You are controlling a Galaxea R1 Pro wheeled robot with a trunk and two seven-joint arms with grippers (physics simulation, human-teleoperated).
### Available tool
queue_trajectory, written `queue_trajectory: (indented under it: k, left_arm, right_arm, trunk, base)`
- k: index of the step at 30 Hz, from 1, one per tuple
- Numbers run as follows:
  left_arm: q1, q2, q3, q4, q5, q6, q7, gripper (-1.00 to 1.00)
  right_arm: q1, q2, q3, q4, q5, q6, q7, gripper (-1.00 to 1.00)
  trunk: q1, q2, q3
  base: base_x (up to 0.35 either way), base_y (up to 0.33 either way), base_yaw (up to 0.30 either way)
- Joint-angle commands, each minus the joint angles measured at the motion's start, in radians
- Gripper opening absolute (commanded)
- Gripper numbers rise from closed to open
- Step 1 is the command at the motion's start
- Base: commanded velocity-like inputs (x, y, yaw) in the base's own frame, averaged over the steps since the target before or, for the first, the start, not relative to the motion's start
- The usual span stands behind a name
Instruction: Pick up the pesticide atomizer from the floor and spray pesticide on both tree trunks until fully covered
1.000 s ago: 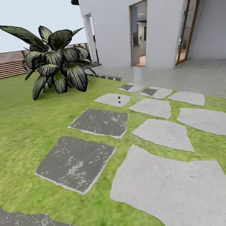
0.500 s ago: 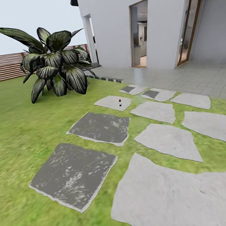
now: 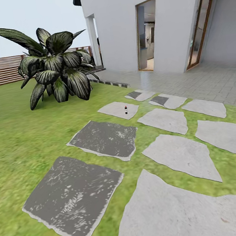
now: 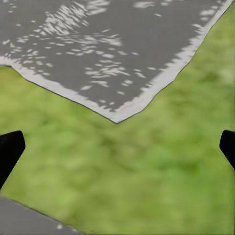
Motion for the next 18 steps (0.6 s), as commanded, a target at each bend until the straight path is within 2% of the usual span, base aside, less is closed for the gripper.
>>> queue_trajectory:
  k: [1,18]
  left_arm:
    - [-0.001,0.000,0.004,0.001,0.008,-0.001,-0.010,1.00]
    - [-0.001,0.001,0.004,0.001,0.010,-0.001,-0.010,1.00]
  right_arm:
    - [0.000,0.000,0.000,0.001,0.002,-0.003,0.000,1.00]
    - [0.000,0.000,0.000,0.001,0.002,-0.004,0.000,1.00]
  trunk:
    - [0.000,0.000,-0.001]
    - [0.000,0.000,-0.001]
  base:
    - [0.336,-0.089,0.000]
    - [0.332,-0.103,0.000]
